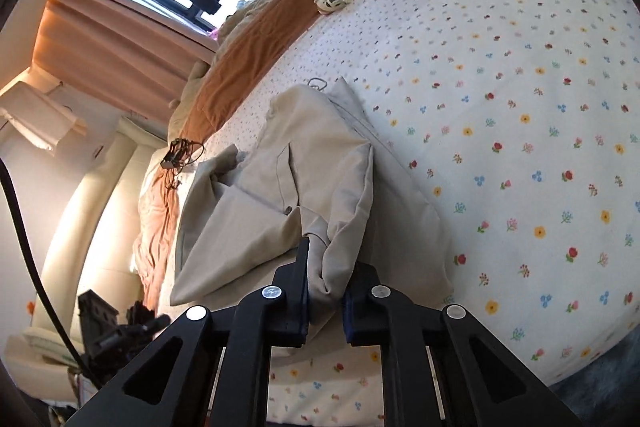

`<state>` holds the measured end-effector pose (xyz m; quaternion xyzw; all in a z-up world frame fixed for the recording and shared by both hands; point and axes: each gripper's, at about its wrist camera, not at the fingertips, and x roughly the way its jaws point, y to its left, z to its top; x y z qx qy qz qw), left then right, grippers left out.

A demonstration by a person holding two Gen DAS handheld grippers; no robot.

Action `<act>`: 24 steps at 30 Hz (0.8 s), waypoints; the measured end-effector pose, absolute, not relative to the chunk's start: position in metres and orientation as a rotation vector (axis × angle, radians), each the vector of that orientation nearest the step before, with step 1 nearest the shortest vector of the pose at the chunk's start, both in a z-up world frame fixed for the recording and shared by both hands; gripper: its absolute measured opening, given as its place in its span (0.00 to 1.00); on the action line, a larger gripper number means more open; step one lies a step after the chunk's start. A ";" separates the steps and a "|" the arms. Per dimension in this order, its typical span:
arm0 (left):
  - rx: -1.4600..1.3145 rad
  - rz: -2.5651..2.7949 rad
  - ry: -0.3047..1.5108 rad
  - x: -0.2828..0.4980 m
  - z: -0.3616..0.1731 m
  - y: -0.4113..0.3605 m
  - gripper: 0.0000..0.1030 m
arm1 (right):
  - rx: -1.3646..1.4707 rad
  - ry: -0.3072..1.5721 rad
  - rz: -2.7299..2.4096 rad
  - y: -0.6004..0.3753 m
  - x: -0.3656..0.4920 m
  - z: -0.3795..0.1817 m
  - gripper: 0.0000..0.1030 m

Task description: Fold large clothes

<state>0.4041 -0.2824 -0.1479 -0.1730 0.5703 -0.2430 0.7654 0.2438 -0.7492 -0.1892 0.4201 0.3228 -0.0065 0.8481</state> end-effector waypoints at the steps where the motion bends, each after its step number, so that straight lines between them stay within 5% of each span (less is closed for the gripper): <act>1: -0.373 -0.531 1.256 0.403 -0.153 -0.284 0.43 | 0.892 0.676 -0.020 -0.750 0.241 -0.191 0.11; 11: -0.375 -0.566 1.242 0.401 -0.165 -0.291 0.42 | 0.930 0.717 -0.092 -0.753 0.218 -0.219 0.11; 17: -0.425 -0.583 1.229 0.405 -0.164 -0.281 0.42 | 0.755 0.733 -0.239 -0.747 0.206 -0.181 0.40; 24: -0.493 -0.590 1.173 0.405 -0.152 -0.252 0.42 | 0.550 0.738 -0.167 -0.710 0.230 -0.134 0.61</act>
